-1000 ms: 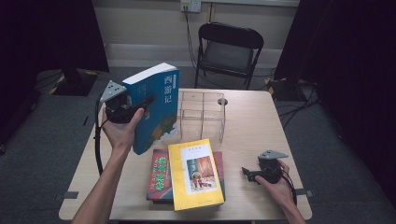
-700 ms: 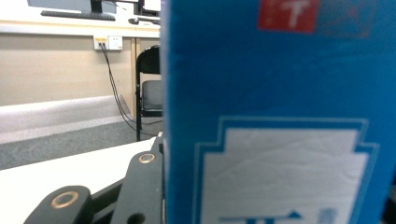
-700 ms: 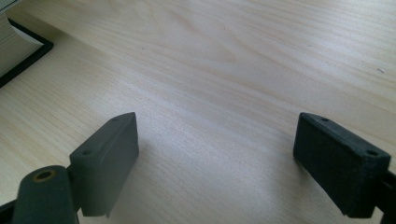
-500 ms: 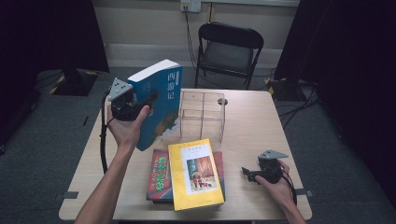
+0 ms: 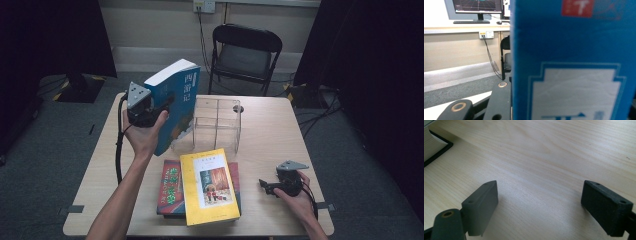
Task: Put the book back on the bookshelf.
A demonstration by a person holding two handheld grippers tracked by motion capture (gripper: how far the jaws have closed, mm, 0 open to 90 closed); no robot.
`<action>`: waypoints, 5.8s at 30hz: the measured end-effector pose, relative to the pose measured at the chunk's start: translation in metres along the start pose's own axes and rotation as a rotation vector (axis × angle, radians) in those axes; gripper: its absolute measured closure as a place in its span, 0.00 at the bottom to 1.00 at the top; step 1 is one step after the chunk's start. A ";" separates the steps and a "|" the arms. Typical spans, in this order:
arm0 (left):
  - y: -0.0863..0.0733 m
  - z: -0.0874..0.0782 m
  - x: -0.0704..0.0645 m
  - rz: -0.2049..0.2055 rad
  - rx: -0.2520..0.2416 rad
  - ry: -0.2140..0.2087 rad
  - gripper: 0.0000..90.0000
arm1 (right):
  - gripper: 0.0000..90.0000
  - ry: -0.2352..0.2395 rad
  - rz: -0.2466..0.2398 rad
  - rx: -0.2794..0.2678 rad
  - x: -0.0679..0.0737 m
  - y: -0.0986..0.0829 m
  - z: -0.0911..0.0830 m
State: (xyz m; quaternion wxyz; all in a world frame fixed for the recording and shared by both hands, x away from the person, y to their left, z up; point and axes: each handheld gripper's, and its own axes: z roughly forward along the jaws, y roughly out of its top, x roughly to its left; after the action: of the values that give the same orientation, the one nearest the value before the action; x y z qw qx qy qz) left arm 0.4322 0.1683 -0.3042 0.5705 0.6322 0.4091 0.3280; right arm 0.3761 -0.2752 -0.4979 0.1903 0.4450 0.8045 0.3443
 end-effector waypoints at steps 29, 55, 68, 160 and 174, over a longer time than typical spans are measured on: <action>-0.063 0.004 0.008 0.013 -0.033 -0.039 0.68 | 0.16 -0.001 -0.002 0.000 0.000 0.000 0.000; -0.103 -0.026 0.011 -0.017 0.000 -0.076 0.63 | 0.15 0.000 -0.004 -0.006 0.000 0.000 0.001; -0.093 -0.027 0.007 0.034 0.067 -0.081 0.62 | 0.15 0.002 -0.008 -0.017 0.000 -0.001 0.002; 0.035 0.066 0.009 0.077 1.163 -0.054 0.65 | 0.15 0.007 -0.011 -0.016 -0.001 0.000 0.003; 0.040 0.068 -0.002 0.082 1.208 -0.034 0.68 | 0.16 0.010 -0.013 -0.017 -0.001 0.001 0.003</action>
State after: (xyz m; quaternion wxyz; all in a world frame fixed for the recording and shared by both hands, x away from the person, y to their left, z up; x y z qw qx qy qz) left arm 0.4965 0.1352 -0.2739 0.1040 0.8646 0.4891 0.0495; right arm 0.3789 -0.2752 -0.4995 0.1923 0.4366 0.8052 0.3521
